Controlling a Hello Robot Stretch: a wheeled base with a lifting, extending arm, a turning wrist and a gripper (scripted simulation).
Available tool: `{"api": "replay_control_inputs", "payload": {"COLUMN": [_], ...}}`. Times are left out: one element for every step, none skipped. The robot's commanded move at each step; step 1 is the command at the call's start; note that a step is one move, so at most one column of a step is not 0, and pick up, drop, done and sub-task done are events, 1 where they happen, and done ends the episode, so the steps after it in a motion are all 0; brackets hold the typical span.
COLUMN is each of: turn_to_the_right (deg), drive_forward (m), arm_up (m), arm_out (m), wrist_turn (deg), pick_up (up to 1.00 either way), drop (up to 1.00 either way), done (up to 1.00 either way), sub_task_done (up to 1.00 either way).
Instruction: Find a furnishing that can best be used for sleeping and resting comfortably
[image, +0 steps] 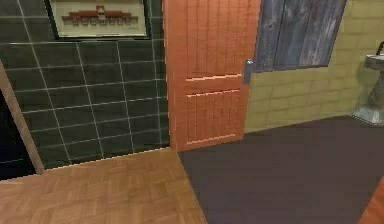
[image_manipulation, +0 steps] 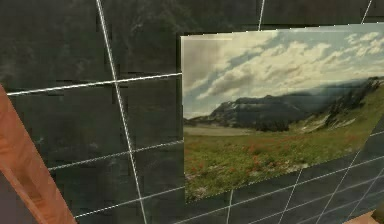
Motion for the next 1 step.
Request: {"api": "replay_control_inputs", "payload": {"turn_to_the_right": [-9.0], "drive_forward": [0.0], "arm_up": [0.0], "arm_out": [0.0], "wrist_turn": [0.0], "pick_up": [0.0], "drop": [0.0], "done": [0.0], "sub_task_done": [0.0]}}
